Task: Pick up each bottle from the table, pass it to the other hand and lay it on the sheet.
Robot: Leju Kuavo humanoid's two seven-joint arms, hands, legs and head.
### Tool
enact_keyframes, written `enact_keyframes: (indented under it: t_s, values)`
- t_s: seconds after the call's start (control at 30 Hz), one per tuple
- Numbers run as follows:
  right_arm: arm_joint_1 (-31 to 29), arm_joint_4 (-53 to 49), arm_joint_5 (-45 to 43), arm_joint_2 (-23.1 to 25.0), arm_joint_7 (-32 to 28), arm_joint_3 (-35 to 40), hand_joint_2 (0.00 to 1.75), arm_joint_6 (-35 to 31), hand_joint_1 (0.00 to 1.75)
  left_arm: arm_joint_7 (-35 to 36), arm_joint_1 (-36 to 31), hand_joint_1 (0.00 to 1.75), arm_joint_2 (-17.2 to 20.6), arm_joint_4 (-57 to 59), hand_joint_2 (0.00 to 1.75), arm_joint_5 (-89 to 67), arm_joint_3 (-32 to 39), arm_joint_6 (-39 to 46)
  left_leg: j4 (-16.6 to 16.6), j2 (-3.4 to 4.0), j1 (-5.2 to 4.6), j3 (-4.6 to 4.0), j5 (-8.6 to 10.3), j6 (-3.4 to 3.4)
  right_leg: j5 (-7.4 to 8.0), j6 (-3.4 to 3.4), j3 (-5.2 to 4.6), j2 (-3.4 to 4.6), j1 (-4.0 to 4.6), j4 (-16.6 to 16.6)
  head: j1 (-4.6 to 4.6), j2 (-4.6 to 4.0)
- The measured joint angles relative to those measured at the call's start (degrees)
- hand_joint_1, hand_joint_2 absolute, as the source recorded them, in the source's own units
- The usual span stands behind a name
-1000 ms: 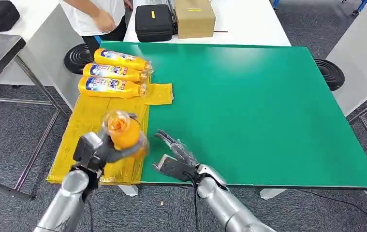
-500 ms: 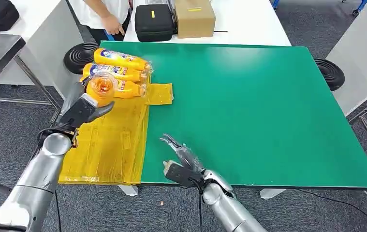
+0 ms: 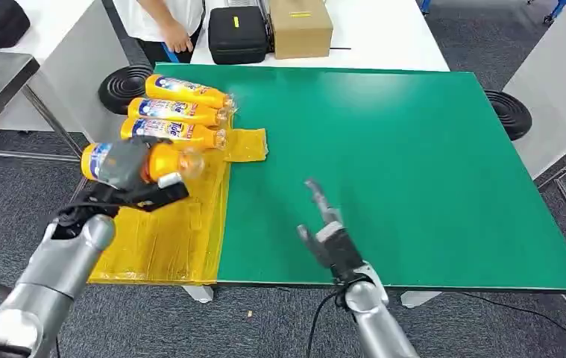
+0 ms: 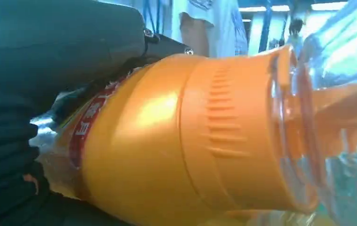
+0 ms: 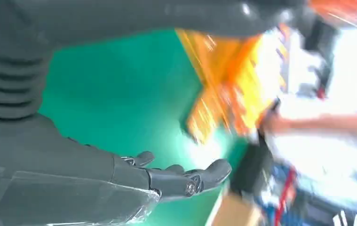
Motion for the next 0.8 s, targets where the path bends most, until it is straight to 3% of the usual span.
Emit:
enact_keyframes:
  t_s: [0.27, 0.8]
  values:
    - [4.1, -9.3, 0.0, 0.4, 0.6, -4.5, 1.75, 0.5, 0.00, 1.9, 4.6, 1.75, 0.5, 4.1, 1.75, -5.4, -5.4, 0.2, 0.0, 0.06, -0.02, -0.01, -0.03, 0.00, -0.02, -0.01, -0.08, 0.00, 0.02, 0.0, -0.02, 0.00]
    - [4.2, -9.1, -0.8, 1.3, -0.3, -6.2, 1.75, 1.2, 0.00, 1.5, 2.9, 1.75, -1.1, 12.3, 1.75, -7.7, -9.0, -2.1, 0.0, -0.09, 0.00, 0.12, -0.02, 0.00, -0.05, -0.01, 0.14, -0.04, 0.02, 0.0, -0.02, 0.00]
